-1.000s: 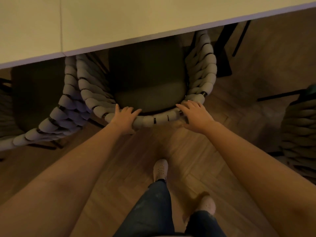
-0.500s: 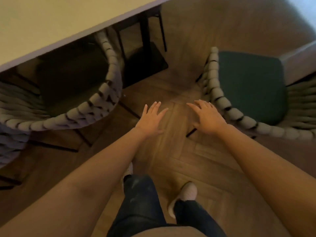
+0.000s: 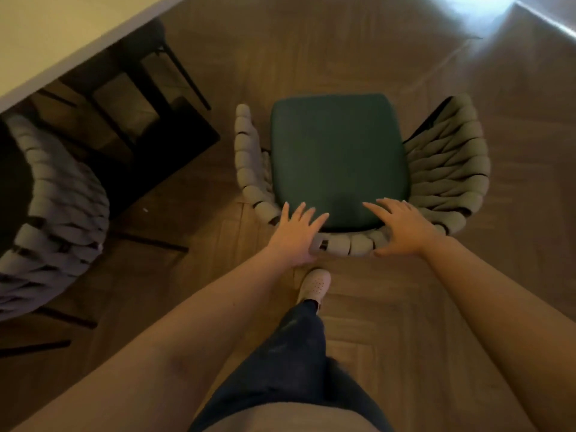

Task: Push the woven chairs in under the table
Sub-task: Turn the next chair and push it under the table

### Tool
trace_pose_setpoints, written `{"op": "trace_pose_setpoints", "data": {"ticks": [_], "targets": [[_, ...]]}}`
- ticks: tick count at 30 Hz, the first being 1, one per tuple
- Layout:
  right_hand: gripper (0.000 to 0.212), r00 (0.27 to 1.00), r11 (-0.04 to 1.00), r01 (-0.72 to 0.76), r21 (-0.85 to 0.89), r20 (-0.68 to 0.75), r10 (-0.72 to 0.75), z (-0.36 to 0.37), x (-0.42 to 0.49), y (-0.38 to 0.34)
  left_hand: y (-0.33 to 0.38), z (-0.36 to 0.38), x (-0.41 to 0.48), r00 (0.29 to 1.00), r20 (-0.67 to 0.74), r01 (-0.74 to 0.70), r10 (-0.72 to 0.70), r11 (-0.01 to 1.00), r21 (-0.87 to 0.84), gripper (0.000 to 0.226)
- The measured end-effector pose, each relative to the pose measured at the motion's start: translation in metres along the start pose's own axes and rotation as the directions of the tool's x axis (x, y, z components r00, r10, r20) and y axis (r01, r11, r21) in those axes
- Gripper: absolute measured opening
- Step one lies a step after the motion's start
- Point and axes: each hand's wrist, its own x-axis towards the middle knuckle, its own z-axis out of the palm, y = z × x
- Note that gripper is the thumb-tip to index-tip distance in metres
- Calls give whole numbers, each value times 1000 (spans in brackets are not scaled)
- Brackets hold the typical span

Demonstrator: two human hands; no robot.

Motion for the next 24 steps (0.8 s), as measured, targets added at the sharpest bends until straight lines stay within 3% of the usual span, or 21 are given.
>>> {"op": "trace_pose_setpoints", "data": {"ticks": [3, 6, 12, 19, 24], "targets": [[113, 991, 998, 66, -8, 115, -64, 2, 10, 32, 16, 2, 25, 995, 96, 0, -2, 1000, 15, 62], [105, 970, 988, 142, -59, 205, -128, 8, 10, 61, 23, -2, 30, 995, 96, 30, -33, 999, 38, 31], [63, 956, 960, 254, -119, 179, -231, 27, -2, 121, 27, -3, 34, 981, 152, 111, -123, 990, 86, 28], [46, 922, 909, 379, -172, 152, -355, 24, 8, 143, 51, 13, 38, 931, 82, 351, -357, 933, 74, 24], [41, 879, 866, 472, -166, 168, -447, 28, 10, 149, 70, 27, 28, 895, 69, 441, -441, 897, 14, 28]]}}
